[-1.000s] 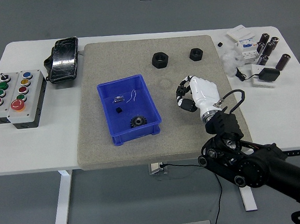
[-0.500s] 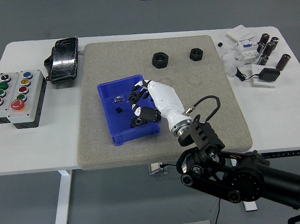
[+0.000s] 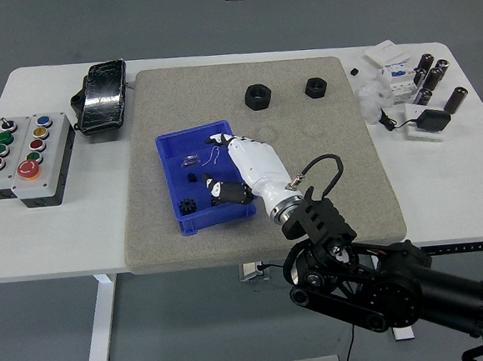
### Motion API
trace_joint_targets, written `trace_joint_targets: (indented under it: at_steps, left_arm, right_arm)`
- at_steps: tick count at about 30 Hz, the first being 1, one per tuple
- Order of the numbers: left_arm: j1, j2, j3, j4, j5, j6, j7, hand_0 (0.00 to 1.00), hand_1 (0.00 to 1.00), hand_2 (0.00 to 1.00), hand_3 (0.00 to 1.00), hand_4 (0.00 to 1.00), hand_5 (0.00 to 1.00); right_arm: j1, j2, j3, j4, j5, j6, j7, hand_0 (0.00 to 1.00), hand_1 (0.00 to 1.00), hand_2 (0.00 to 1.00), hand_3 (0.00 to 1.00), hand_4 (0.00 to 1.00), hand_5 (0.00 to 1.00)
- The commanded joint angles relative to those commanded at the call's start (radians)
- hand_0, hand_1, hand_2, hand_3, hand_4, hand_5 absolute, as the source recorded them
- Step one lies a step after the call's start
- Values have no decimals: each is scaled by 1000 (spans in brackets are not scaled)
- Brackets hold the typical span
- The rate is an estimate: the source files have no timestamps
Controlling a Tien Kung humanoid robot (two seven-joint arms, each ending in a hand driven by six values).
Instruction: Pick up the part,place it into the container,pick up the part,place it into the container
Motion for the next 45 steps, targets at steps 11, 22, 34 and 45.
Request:
trace_joint_targets:
  at_steps: [11,22,34,45]
  left_arm:
    - [4,-6,4,0,-5,0,-3,625,527,504,637,699,646]
    - [12,-8,9,0,-13,2,-6,624,526,502,637,700,641]
    - [10,3,5,0,-13,3,-8,624,526,501,636,702,638]
    - [-2,27,0,0,2,-3,-7,624,525,503,633,704,619]
  right_arm:
    - [-134,-51,236,65,141,-80,176,668,766,772,756,736,291]
    - [-359,-125,540,141,470,-80,508,654,735,750,720,765,300]
    - [-510,-131,799,133,830,-58,827,648,720,734,743,779,320]
    - [-520,-118,833,115,957,-32,908,650,715,728,736,793,341]
